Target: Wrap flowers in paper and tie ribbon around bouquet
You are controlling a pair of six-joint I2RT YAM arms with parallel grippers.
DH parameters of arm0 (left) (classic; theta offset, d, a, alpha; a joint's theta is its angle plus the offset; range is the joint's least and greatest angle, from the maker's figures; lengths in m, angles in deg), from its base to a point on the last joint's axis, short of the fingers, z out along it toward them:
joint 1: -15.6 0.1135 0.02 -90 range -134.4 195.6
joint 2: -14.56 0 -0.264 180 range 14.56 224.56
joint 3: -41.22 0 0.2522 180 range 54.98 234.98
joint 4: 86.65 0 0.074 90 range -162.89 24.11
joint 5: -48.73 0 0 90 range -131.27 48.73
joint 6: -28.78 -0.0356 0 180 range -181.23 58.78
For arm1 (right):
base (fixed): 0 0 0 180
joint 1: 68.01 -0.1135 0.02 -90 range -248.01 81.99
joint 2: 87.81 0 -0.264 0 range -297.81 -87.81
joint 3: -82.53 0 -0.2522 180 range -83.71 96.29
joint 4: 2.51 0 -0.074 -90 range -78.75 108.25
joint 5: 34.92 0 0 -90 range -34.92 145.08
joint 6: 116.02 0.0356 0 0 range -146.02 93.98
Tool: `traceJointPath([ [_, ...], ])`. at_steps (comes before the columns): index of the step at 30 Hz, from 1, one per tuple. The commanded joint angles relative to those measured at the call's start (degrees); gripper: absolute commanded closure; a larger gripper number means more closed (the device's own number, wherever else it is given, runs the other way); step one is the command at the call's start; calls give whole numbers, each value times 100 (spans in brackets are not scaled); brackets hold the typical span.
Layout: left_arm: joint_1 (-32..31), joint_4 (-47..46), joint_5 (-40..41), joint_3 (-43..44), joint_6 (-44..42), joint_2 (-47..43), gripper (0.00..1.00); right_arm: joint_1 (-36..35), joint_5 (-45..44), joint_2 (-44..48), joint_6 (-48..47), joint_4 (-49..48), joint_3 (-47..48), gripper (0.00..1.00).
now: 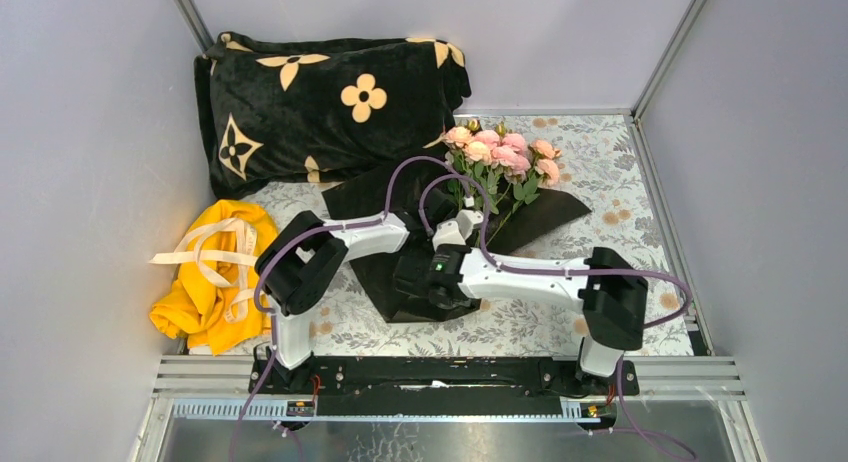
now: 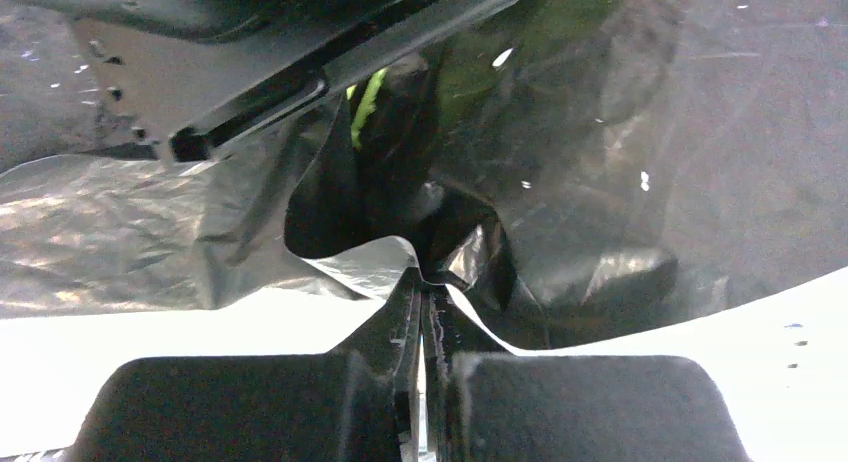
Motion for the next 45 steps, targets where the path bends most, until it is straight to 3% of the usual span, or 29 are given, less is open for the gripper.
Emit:
traceJointPath([
  [1, 137, -250, 318, -265, -111, 572, 59, -529, -591, -602, -2005, -199, 707, 100],
  [9, 467, -370, -214, -425, -114, 622, 59, -731, -387, -1115, -3771, -1189, 829, 100],
  [15, 780, -637, -928, -685, -42, 370, 57, -726, -519, -478, -3442, -1671, 58, 100],
  [20, 863, -721, -996, -742, 103, 370, 58, -731, -579, 180, -3063, -2085, -875, 100],
  [27, 1128, -723, -965, -753, 290, 381, 59, -731, -635, 282, -2906, -2179, -1235, 100],
  [38, 1133, -798, -1091, -696, 255, 460, 58, -760, -903, -744, -5087, -2757, -214, 100],
  [45, 1150, -497, -1305, -477, -102, 311, 51, -774, -218, -1189, -5961, -2984, -209, 100],
])
